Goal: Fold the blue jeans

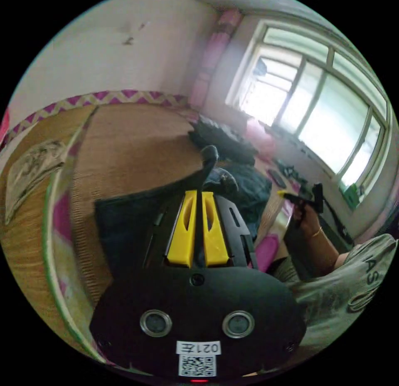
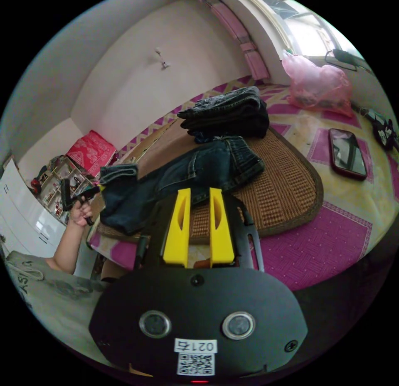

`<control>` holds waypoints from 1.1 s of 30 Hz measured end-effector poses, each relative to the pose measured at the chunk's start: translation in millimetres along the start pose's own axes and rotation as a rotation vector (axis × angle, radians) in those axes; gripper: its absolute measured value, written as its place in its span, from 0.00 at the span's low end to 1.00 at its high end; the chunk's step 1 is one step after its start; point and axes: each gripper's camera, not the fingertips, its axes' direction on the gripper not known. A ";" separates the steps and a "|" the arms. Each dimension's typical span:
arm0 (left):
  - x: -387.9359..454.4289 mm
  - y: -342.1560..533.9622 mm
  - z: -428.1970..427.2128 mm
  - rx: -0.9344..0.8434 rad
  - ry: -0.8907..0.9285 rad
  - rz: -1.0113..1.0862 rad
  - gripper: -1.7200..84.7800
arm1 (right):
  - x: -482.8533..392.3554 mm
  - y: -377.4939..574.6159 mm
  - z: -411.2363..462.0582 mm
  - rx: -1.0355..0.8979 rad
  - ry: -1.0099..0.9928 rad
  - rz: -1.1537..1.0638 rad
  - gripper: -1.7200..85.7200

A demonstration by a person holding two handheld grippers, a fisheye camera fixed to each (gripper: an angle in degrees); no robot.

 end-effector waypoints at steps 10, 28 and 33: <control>-240.0 119.5 -221.3 0.186 -0.354 -0.550 0.01 | -20.6 0.0 -1.9 0.027 -0.019 0.001 0.10; -354.6 187.8 -238.8 0.087 -0.216 -0.712 0.02 | -109.0 -112.5 96.2 -0.160 0.122 -0.503 0.13; -304.0 172.5 -273.6 0.216 -0.318 -0.455 0.06 | -116.8 -169.3 152.3 -0.341 0.203 -0.748 0.15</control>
